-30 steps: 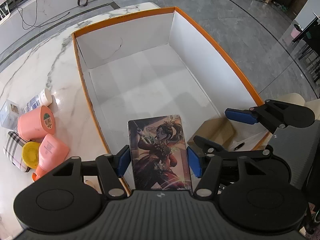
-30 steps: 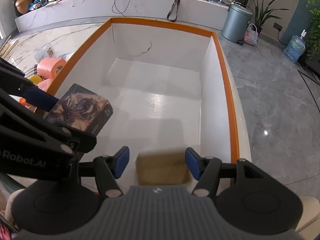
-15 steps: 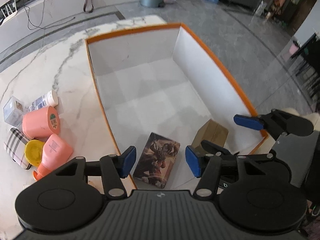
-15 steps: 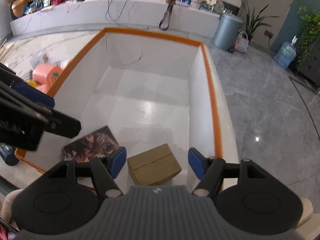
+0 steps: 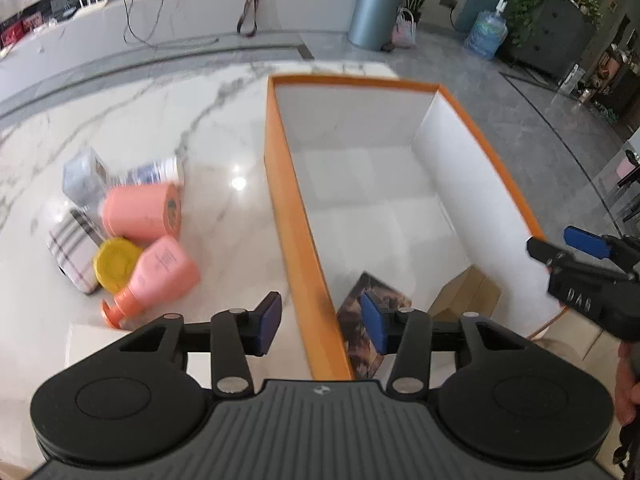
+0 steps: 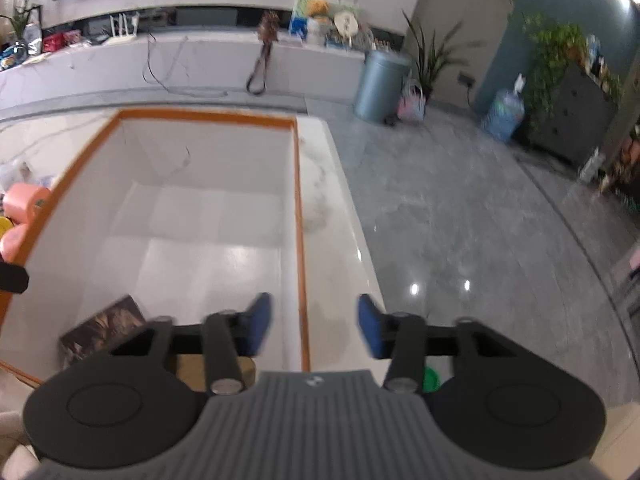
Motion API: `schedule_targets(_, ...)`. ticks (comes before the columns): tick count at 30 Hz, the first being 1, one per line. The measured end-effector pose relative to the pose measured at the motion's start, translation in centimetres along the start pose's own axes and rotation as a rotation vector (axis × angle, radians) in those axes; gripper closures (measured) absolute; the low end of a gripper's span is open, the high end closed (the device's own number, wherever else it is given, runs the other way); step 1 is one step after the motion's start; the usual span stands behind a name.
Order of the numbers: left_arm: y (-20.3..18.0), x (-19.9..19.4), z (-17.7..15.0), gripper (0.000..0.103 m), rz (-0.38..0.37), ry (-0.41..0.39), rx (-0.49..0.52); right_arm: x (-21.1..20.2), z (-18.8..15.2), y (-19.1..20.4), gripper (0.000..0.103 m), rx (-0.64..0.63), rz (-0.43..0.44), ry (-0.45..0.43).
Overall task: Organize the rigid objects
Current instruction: 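Lower both items into the orange box and open both tools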
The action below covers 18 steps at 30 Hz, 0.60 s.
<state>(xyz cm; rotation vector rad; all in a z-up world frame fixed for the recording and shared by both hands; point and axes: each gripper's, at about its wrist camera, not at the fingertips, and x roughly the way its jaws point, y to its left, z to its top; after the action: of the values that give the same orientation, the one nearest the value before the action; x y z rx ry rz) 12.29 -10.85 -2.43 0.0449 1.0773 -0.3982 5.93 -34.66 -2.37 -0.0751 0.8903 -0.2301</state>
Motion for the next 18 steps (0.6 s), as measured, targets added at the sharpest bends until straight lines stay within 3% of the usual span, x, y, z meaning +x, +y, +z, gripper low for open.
schedule_targets(1,0.0,0.3,-0.2,0.065,-0.006,0.009,-0.002,0.4,-0.1,-0.2,0.079,0.015,0.012,0.02)
schedule_targets(4,0.2,1.1,-0.7,0.082,-0.038,0.035,-0.006,1.0,-0.5,-0.3,0.097,0.036,0.038,0.053)
schedule_targets(6,0.1,1.3,-0.8,0.087,-0.039,0.038,0.002,1.1,-0.5,-0.1,0.098,0.026,0.038,0.05)
schedule_targets(18,1.7,1.0,-0.3,0.089,-0.023,0.019,-0.01,1.6,0.3,1.8,0.099,-0.024,0.058,0.022)
